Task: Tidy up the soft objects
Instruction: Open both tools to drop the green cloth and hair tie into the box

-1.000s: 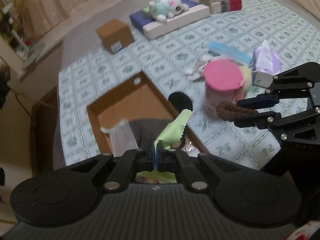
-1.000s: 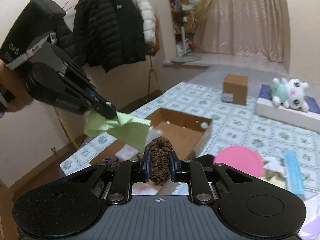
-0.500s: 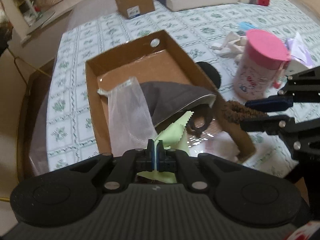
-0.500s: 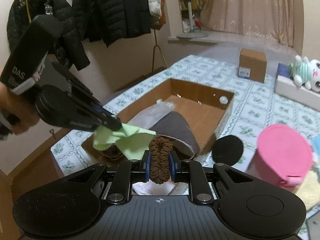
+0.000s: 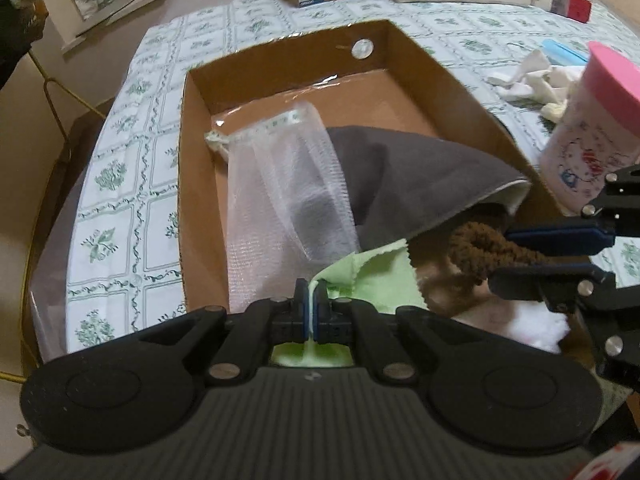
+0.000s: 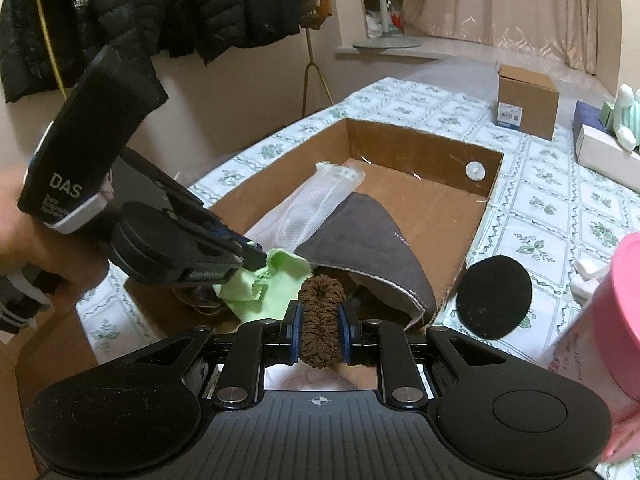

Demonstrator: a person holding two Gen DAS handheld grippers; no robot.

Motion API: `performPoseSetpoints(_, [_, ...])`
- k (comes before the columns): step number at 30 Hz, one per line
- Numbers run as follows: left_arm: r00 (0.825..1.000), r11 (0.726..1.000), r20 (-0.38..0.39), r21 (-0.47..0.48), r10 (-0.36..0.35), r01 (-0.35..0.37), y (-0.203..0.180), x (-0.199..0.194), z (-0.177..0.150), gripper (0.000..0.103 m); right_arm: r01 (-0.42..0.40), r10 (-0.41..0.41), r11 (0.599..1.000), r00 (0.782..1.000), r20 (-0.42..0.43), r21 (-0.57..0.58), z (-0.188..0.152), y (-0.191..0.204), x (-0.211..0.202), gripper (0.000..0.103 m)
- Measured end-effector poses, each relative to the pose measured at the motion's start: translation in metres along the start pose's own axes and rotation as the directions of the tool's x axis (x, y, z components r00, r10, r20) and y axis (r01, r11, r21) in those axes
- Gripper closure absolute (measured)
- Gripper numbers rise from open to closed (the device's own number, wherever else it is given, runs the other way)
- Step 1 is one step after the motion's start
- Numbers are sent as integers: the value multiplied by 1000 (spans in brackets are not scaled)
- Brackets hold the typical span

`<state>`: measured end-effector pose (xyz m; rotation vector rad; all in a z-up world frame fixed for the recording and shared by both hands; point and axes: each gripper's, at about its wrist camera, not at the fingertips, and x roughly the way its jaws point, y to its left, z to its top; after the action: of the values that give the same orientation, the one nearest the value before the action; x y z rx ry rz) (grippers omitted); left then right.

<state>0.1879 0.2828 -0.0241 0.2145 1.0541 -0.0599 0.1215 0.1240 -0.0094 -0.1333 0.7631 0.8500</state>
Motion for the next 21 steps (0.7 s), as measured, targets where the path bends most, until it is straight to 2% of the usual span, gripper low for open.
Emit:
performPoseSetpoints(5, [1000, 1000, 25, -22, -8, 9, 3, 0, -3, 92, 4, -4, 1000, 1000, 4, -18, 1, -1, 7, 84])
performPoseSetpoints(6, [999, 1000, 31, -22, -8, 8, 4, -2, -3, 87, 3, -3, 1000, 1000, 3, -18, 1, -1, 8, 81])
performPoseSetpoints(7, [999, 1000, 37, -23, -5, 5, 4, -5, -4, 83, 0, 0, 1000, 1000, 2, -17, 0, -1, 9, 77])
performPoseSetpoints(9, [999, 1000, 49, -29, -2, 4, 5, -11, -6, 80, -2, 2, 1000, 1000, 14, -12, -1, -1, 7, 53])
performPoseSetpoints(11, [998, 999, 64, -40, 0, 3, 7, -19, -8, 75, -11, 12, 1000, 1000, 28, -13, -1, -1, 3, 47])
performPoseSetpoints(13, [996, 998, 86, -57, 3, 2, 9, -28, -10, 69, -16, 17, 1000, 999, 33, -23, -1, 2, -2, 46])
performPoseSetpoints(21, [986, 990, 168, -143, 13, 12, 9, -69, -23, 63, -5, 5, 1000, 997, 73, -3, -9, 5, -36, 44])
